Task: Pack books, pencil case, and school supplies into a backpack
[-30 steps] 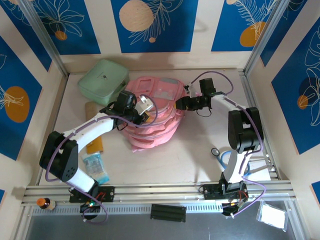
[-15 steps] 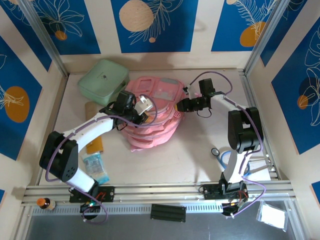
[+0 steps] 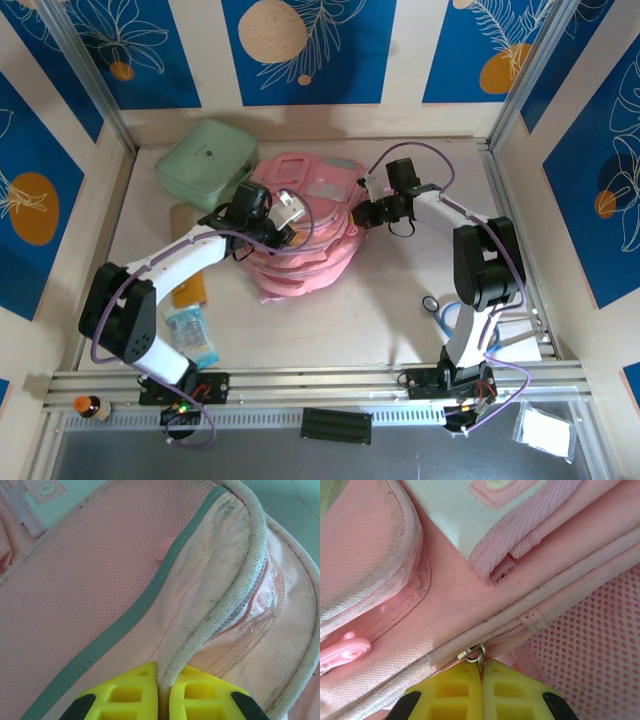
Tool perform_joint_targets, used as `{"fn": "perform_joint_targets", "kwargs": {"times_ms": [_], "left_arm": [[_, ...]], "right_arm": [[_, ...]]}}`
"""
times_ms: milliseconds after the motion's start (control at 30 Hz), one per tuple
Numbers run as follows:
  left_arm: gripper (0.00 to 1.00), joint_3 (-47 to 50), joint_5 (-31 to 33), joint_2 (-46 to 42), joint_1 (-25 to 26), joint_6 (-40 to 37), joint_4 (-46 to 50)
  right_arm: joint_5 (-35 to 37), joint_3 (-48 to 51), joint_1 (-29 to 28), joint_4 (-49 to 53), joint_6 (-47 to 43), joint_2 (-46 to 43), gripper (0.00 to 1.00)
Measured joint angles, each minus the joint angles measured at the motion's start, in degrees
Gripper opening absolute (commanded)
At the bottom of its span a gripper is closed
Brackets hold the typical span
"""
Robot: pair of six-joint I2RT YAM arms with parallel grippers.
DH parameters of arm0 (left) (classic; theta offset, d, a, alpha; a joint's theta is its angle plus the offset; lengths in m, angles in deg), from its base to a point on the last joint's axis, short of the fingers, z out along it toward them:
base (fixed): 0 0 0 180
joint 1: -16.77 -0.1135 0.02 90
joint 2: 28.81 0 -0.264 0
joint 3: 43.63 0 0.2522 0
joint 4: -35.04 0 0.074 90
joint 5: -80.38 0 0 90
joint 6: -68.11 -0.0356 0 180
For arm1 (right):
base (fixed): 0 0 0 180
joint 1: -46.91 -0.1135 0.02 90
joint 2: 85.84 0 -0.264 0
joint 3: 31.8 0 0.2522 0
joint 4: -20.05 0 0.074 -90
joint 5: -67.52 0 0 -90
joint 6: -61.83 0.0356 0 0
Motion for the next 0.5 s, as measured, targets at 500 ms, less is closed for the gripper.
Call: {"fn": "perform_joint_targets", "kwargs": {"times_ms": [500], "left_arm": [[0.1, 0.0, -0.7, 0.0, 0.0, 0.0, -0.5]], "right_arm": [[21.2, 0.9, -6.1, 2.0, -8.9, -5.9, 0.0]]}}
